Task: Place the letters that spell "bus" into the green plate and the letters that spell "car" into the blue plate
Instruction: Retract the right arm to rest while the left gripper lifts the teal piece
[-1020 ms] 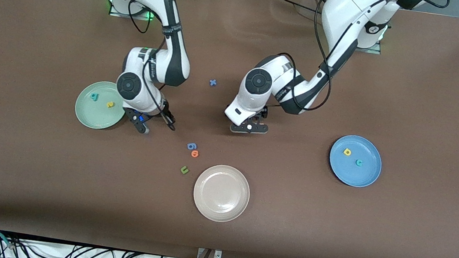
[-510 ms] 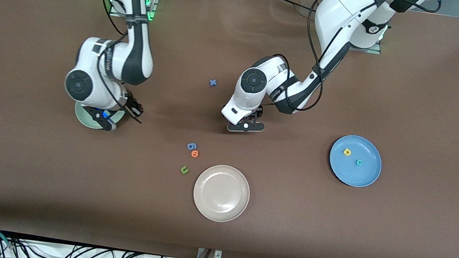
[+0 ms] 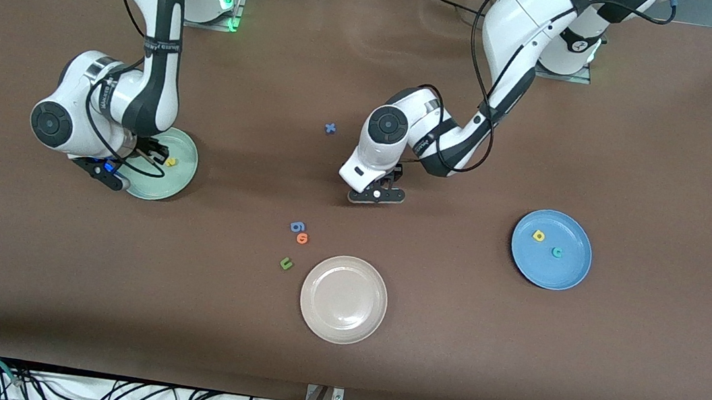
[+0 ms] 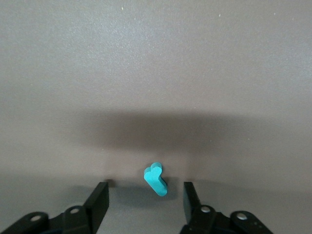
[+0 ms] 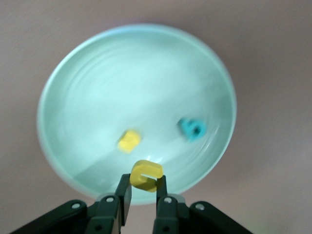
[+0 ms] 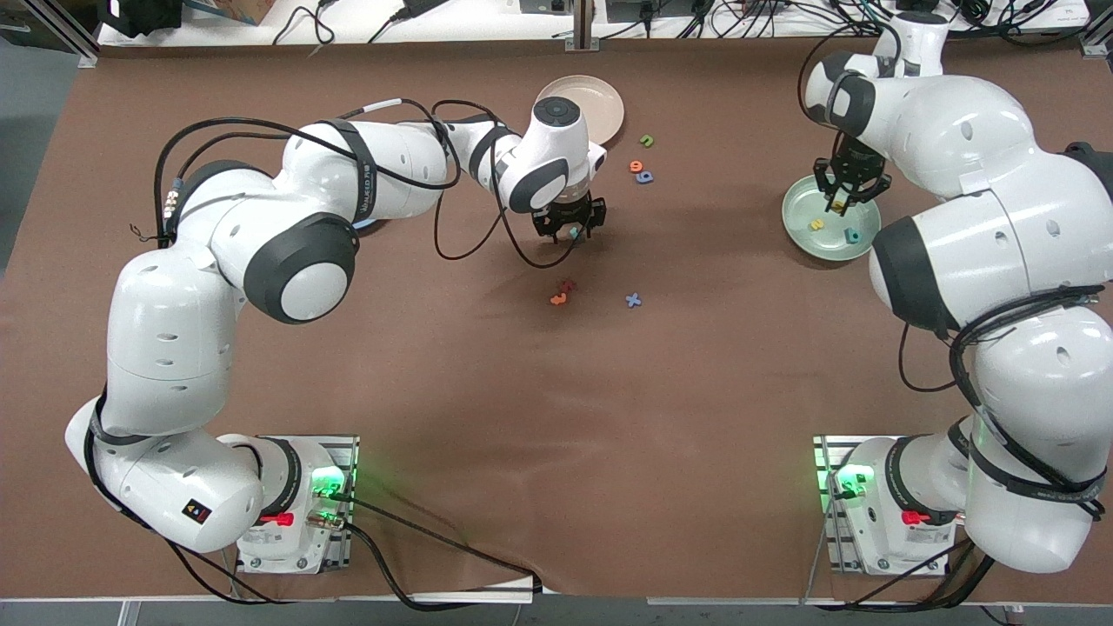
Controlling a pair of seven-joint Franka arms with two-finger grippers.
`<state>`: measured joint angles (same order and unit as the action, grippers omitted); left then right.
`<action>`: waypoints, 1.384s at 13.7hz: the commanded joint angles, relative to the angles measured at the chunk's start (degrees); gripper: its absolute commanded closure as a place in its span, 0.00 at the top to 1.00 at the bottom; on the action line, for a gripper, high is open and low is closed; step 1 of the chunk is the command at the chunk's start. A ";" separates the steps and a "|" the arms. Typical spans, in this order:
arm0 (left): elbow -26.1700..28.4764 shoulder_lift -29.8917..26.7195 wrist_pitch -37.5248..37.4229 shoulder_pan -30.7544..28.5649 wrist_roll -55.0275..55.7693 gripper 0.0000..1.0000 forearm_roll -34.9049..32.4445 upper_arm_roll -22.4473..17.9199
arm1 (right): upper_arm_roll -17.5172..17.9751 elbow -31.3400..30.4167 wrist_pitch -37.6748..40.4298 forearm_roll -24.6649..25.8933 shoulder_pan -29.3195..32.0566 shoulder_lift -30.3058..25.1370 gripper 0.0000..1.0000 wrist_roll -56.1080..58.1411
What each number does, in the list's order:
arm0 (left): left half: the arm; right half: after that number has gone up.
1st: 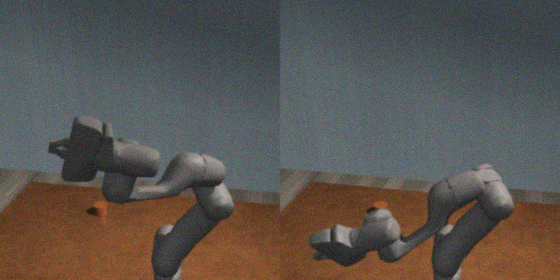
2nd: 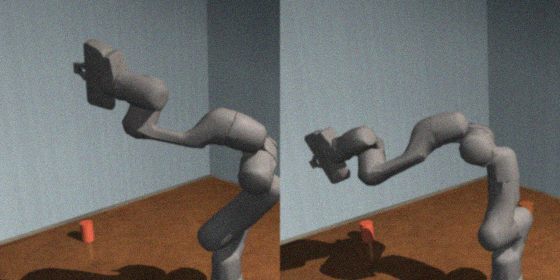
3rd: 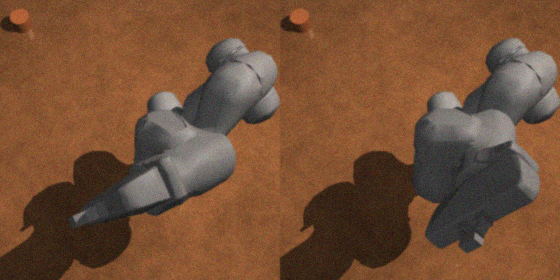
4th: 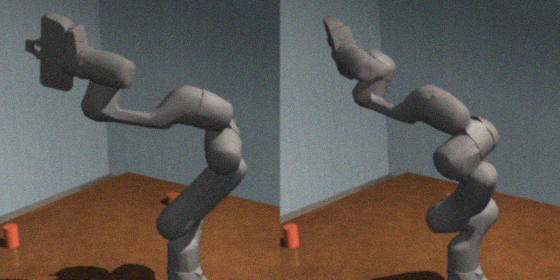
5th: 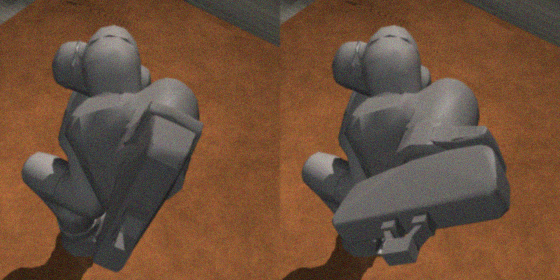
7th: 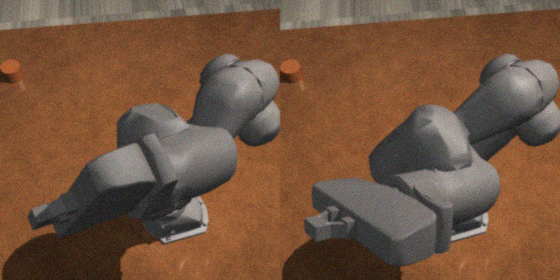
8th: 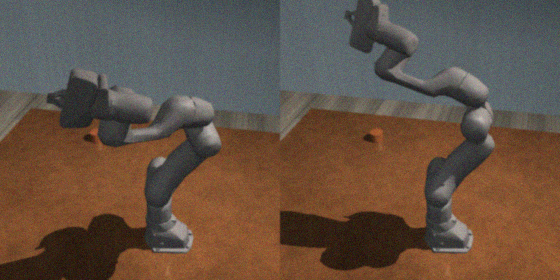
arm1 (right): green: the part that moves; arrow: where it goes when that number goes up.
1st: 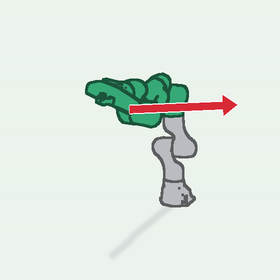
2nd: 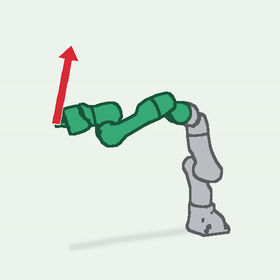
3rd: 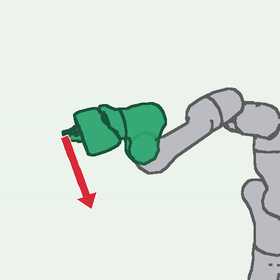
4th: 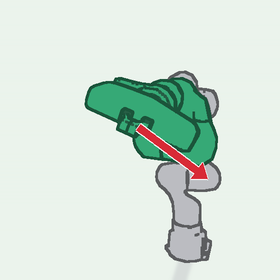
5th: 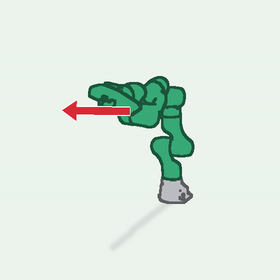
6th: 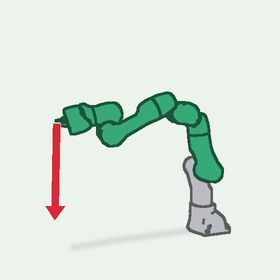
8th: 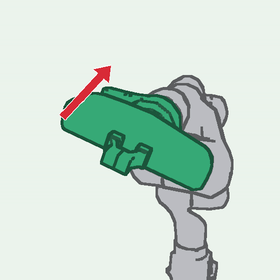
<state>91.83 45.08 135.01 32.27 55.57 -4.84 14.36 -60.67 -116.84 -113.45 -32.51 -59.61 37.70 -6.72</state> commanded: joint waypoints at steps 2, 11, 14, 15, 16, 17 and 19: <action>-2.00 1.41 -0.27 0.95 1.29 0.56 -1.58 -0.91 | 0.02 -1.46 -4.23 -0.27 1.34 1.67 0.10 4.42; -2.09 1.68 -0.27 2.36 3.23 0.23 -1.58 -2.31 | 6.53 -0.84 -8.62 -2.64 6.09 1.85 0.88 4.96; -2.00 1.68 -0.27 2.36 3.23 0.12 -1.58 -2.32 | 5.13 0.91 -6.53 -2.56 5.65 0.80 1.00 5.22; -2.00 1.68 -0.27 2.36 3.31 0.08 -1.67 -2.32 | 3.73 2.57 -3.47 -2.55 5.48 0.27 1.00 5.05; -2.00 1.68 -0.27 2.36 3.31 0.04 -1.67 -2.32 | 1.89 5.20 1.61 -2.29 5.47 0.18 1.00 5.05; -2.00 1.68 -0.27 2.36 3.23 0.02 -1.67 -2.32 | 0.13 8.79 7.05 -1.94 5.30 0.26 1.00 4.96; -2.00 1.59 -0.27 2.36 3.23 0.00 -1.75 -2.32 | -2.95 14.42 15.42 -1.76 5.30 0.26 1.00 4.96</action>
<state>91.18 45.42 134.66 33.57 57.36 -4.89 12.72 -60.86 -107.59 -105.57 -33.99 -54.34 38.89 -2.63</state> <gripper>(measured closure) 0.890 0.000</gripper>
